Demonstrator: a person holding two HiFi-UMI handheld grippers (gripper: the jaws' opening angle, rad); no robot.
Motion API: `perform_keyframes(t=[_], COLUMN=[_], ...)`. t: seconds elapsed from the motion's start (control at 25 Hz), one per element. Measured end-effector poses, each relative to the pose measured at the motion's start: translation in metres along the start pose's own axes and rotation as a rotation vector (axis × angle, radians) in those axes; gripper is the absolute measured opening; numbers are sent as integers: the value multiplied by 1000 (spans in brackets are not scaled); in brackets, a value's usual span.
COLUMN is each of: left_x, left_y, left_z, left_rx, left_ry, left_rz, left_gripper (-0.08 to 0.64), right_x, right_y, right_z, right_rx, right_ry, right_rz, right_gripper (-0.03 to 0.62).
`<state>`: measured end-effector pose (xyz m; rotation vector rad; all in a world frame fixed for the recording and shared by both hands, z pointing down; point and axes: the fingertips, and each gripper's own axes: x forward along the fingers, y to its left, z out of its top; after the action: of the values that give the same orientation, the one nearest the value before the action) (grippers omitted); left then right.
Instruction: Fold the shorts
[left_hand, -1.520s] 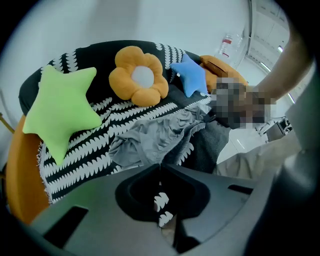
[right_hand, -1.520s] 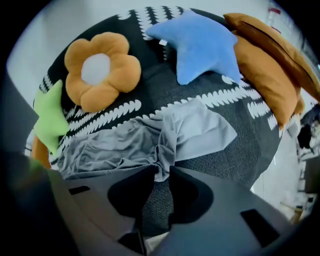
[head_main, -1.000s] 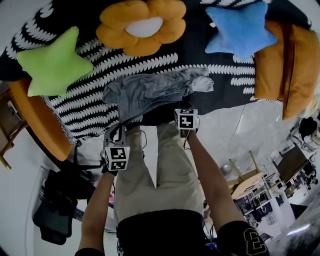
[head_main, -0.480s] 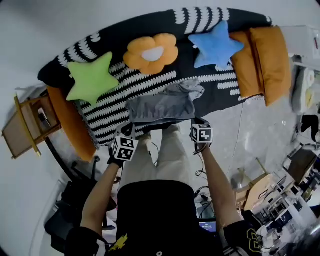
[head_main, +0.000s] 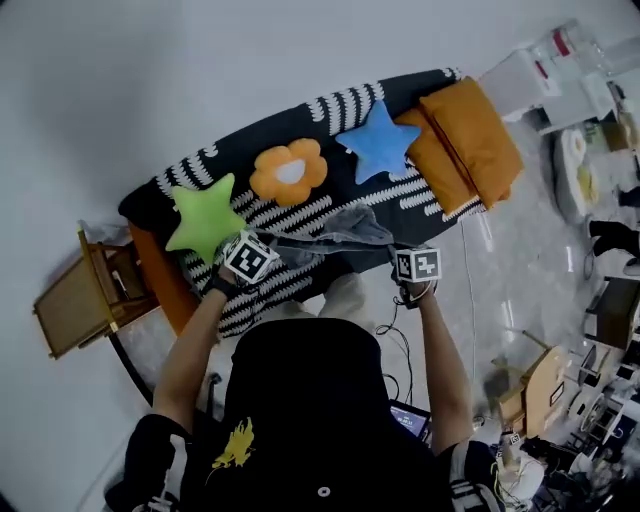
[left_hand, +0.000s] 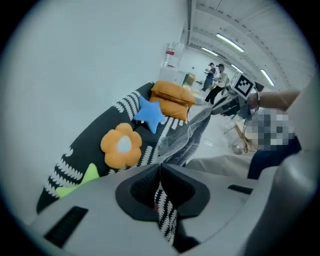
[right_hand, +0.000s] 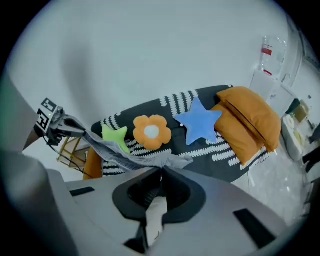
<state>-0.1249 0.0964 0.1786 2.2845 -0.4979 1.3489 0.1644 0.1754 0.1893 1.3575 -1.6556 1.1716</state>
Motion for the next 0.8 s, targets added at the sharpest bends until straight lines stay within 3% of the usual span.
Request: perform_keyframes(t=[0.16,0.48,0.8], left_x=[-40,-92,-94], left_y=[-11,-9,3], left_z=[56,122,147], left_rx=[89,337,401], left_ry=[-19,29,81], left_rz=[-83,-60,-25], left_gripper=[26,26,26], right_x=[-56,-126,-138], right_y=[-10,-3,-8], right_z=[19,63,83], right_rx=[-66,-203,-262], right_ry=[15,94,145], right_rz=[7,72,23], right_gripper=[29,29,31])
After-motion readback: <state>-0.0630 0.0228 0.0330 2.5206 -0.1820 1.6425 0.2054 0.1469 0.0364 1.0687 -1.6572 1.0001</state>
